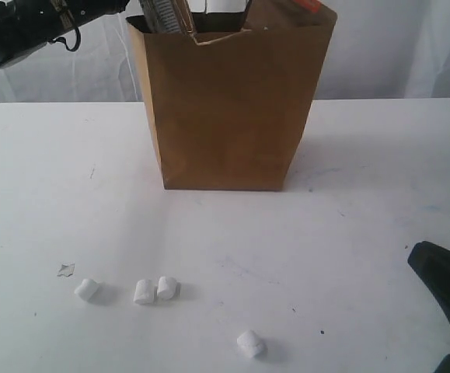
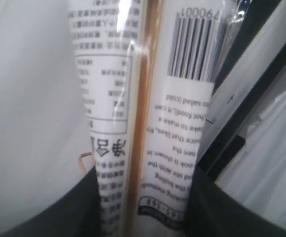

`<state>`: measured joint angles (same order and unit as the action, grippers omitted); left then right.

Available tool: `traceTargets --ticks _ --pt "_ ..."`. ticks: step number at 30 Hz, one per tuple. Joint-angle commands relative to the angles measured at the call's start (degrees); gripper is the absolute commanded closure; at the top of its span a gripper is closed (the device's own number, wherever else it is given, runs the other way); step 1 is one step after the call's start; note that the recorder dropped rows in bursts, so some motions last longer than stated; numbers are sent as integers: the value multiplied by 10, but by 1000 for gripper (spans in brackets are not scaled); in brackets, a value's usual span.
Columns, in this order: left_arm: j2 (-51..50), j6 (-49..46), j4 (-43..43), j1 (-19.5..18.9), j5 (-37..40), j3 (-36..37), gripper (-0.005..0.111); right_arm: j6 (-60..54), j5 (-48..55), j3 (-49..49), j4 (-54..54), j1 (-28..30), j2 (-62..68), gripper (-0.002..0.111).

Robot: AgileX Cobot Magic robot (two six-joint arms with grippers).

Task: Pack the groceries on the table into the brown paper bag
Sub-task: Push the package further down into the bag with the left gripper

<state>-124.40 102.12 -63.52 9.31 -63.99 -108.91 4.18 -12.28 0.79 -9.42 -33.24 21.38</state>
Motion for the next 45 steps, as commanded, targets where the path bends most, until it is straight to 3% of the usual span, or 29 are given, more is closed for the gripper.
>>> traceTargets --ticks 1,4,19,25,45 --pt "21 13 -1 -7 -60 -2 56 1 -2 -3 0 3 -4 108" --pt "22 27 -51 -6 -60 -2 47 1 -2 -3 0 3 -4 108" --pt "35 -2 -145 28 -60 3 48 1 -2 -3 0 3 -4 108" --pt "47 -47 -253 28 -60 3 48 1 -2 -3 0 3 -4 108" --pt "50 -97 -260 60 -39 3 48 1 -2 -3 0 3 -4 108"
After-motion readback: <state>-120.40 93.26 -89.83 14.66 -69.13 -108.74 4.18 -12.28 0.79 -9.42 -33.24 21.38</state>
